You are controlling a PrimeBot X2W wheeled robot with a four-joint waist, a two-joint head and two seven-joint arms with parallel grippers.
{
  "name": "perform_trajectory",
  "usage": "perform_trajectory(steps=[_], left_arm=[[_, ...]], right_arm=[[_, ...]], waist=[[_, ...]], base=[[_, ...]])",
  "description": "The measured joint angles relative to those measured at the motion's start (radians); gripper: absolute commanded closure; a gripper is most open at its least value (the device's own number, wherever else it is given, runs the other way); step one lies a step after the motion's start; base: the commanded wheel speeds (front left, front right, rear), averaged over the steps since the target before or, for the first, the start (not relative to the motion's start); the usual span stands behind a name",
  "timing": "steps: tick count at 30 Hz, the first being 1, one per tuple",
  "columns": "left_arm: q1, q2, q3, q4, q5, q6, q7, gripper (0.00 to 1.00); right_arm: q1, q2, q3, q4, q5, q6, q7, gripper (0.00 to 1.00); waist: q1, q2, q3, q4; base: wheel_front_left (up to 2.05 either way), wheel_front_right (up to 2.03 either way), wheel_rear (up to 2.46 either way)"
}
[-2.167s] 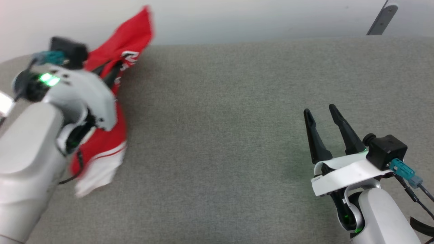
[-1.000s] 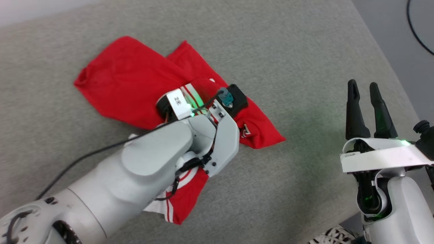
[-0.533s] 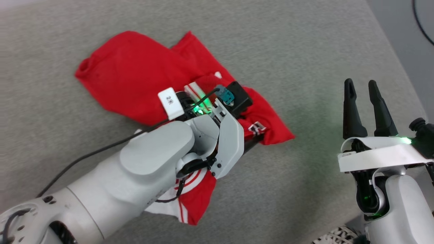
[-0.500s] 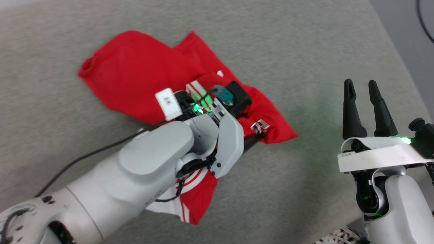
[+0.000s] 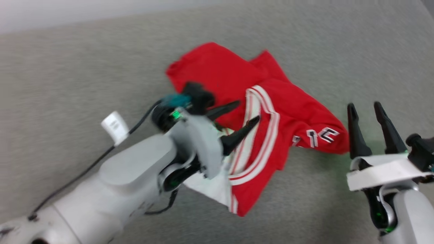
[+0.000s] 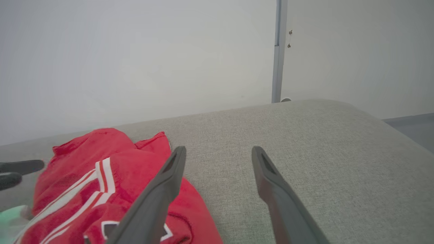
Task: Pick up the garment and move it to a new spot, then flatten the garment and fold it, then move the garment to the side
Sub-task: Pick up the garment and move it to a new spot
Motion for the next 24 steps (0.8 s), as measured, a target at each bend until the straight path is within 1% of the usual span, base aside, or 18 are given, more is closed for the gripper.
perform_trajectory(steps=[4,6,11,15,19,22,24], left_arm=[[0.097,0.026,0.025,0.057,-0.02,0.009,-0.104,0.0],[0.146,0.031,0.054,0.083,-0.043,0.014,-0.143,0.0],[0.274,0.035,0.138,0.135,-0.041,0.017,-0.177,0.0],[0.392,0.04,0.311,0.125,0.036,0.03,-0.18,0.0],[0.553,0.038,0.495,0.09,0.123,0.04,-0.18,0.0],[0.65,0.035,0.653,0.042,0.199,0.052,-0.18,0.0],[0.715,0.036,0.73,0.005,0.274,0.06,-0.18,0.0]], right_arm=[[0.029,-0.042,0.001,0.016,-0.005,0.0,0.0,0.0],[0.047,-0.064,-0.004,0.022,-0.005,0.0,0.0,0.0],[0.105,-0.11,-0.036,0.029,-0.002,0.0,0.0,0.0],[0.157,-0.143,-0.058,0.027,0.024,0.0,0.0,0.0],[0.201,-0.168,-0.073,0.024,0.033,0.0,0.0,0.0],[0.229,-0.173,-0.086,0.016,0.039,0.0,0.0,0.0],[0.249,-0.175,-0.095,0.01,0.04,0.0,0.0,0.0]], waist=[[0.0,-0.0001,-0.045,0.065],[0.0,0.0,-0.067,0.095],[0.0,0.0,-0.123,0.165],[0.0,0.0,-0.172,0.21],[0.0,-0.0001,-0.224,0.243],[0.0,0.0,-0.26,0.261],[0.0,0.0,-0.283,0.271]], base=[[0.0,0.0,0.0],[0.0,0.0,0.0],[0.0,0.0,0.0],[0.0,0.0,0.0],[0.0,0.0,0.0],[0.0,0.0,0.0],[0.0,0.0,0.0]])
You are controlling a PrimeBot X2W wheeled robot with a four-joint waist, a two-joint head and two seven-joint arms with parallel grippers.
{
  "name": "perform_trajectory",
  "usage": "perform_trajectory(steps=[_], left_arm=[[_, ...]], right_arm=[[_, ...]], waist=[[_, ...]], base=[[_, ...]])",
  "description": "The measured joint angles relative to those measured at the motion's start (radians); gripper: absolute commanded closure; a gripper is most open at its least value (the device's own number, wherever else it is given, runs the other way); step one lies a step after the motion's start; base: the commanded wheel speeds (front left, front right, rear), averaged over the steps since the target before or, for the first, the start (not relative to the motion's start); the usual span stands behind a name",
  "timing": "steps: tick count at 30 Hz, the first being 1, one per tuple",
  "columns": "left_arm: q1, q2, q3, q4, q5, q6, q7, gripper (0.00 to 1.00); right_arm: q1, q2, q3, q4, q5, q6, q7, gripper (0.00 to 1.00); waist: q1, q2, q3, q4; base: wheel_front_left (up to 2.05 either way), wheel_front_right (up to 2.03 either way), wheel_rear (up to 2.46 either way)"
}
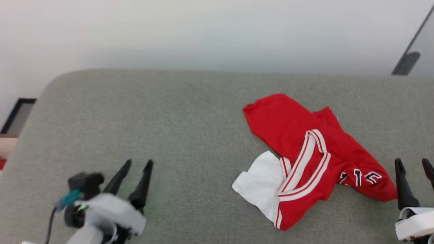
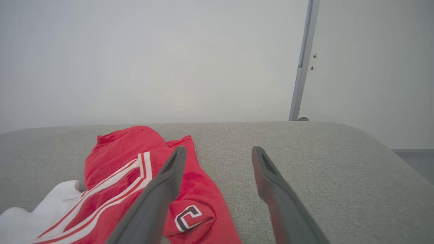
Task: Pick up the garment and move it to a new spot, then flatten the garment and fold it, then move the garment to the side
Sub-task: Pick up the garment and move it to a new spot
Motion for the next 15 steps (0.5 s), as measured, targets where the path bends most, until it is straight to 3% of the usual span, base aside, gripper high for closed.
perform_trajectory(steps=[6,11,15], left_arm=[[0.148,-0.013,0.178,-0.13,0.208,0.03,0.0,0.0],[0.237,-0.039,0.274,-0.234,0.37,0.062,0.0,0.0],[0.288,-0.082,0.33,-0.282,0.444,0.062,0.0,0.0]], right_arm=[[0.02,0.0,-0.012,-0.023,0.0,0.0,0.001,0.0],[0.02,0.018,-0.016,-0.047,0.0,0.0,0.004,0.0],[0.02,0.028,-0.017,-0.059,0.001,0.0,0.004,0.0]], waist=[[0.0,0.0,-0.052,0.014],[0.0,0.0,-0.074,0.004],[0.0,0.0,-0.08,-0.009]], base=[[0.0,0.0,0.0],[0.0,0.0,0.0],[0.0,0.0,0.0]])
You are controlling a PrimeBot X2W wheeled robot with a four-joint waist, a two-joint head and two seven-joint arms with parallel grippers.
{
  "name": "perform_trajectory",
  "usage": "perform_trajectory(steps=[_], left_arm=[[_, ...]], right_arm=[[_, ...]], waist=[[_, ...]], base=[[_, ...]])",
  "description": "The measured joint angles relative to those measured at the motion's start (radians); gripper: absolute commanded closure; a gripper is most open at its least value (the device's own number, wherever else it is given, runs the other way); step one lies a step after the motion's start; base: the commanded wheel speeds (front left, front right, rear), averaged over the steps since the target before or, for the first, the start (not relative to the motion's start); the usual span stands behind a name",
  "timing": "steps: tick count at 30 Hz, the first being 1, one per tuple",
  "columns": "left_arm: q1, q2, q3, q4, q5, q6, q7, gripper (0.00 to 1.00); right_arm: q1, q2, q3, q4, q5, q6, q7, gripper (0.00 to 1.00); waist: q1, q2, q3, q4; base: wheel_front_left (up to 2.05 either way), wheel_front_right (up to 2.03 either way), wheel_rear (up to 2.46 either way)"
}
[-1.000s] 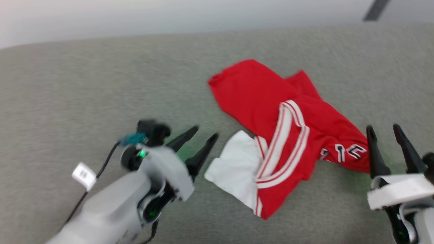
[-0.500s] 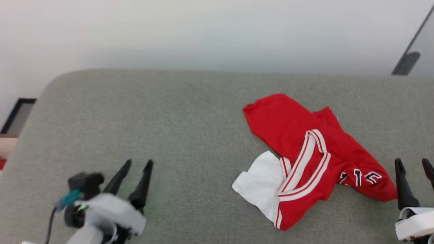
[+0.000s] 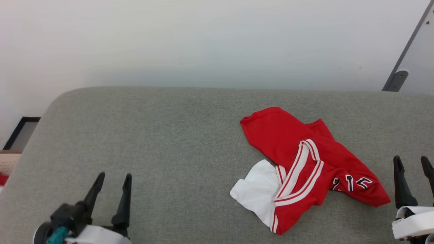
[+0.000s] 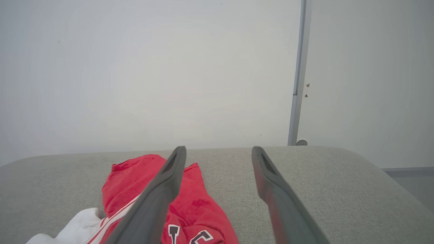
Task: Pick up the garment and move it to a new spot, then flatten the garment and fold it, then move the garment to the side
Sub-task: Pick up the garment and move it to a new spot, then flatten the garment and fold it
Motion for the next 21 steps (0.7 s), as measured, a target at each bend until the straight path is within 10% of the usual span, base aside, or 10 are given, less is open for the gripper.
perform_trajectory(steps=[21], left_arm=[[0.036,-0.121,0.123,0.016,0.14,-0.081,0.0,0.0]], right_arm=[[0.01,0.043,0.008,-0.012,-0.011,0.0,-0.002,0.0]], waist=[[0.0,0.0,0.003,-0.032]], base=[[0.0,0.0,0.0]])
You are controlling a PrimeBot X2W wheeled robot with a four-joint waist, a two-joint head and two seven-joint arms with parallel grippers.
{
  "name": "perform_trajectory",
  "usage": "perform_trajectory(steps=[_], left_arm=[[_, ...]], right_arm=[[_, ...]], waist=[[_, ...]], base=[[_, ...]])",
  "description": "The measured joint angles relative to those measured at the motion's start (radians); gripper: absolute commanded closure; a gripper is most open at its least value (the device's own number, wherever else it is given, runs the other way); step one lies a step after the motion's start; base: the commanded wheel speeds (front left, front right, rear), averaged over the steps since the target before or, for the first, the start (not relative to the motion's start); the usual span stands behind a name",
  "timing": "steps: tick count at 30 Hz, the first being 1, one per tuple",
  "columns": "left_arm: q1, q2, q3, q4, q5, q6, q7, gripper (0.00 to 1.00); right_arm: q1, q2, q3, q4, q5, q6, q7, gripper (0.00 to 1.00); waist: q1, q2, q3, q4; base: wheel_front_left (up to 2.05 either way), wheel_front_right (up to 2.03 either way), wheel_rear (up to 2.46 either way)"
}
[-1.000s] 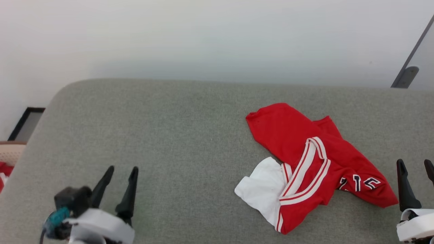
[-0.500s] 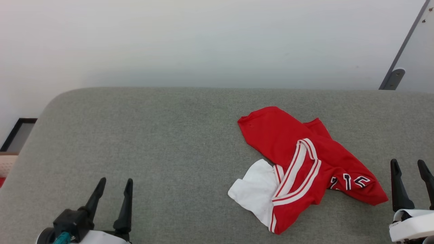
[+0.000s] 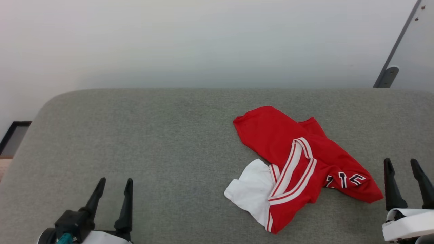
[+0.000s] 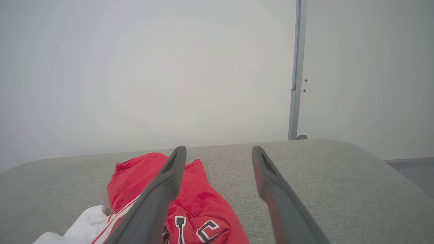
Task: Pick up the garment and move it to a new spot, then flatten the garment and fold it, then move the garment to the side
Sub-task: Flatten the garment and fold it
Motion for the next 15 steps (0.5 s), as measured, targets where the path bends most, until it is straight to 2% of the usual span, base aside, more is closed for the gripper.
perform_trajectory(steps=[5,9,13,15], left_arm=[[-0.038,0.007,-0.035,-0.01,0.018,-0.016,0.002,0.0],[-0.204,0.034,-0.088,-0.032,0.0,-0.03,0.065,0.0],[-0.379,0.075,-0.205,0.009,-0.074,-0.038,0.282,0.0],[-0.466,0.105,-0.316,0.033,-0.154,-0.038,0.433,0.0]], right_arm=[[-0.014,0.005,0.006,-0.007,0.002,0.0,0.0,0.0],[-0.025,0.012,0.003,-0.015,0.003,0.0,0.0,0.0],[-0.061,0.019,-0.001,-0.022,0.007,0.0,0.0,0.0],[-0.077,0.026,0.001,-0.023,0.008,0.0,0.0,0.0]], waist=[[0.0,0.0,0.013,-0.019],[-0.0001,0.0,0.039,-0.032],[0.0,0.0,0.077,-0.049],[0.0,0.0,0.1,-0.06]], base=[[0.0,0.0,0.0],[0.0,0.0,0.0],[0.0,0.0,0.0],[0.0,0.0,0.0]])
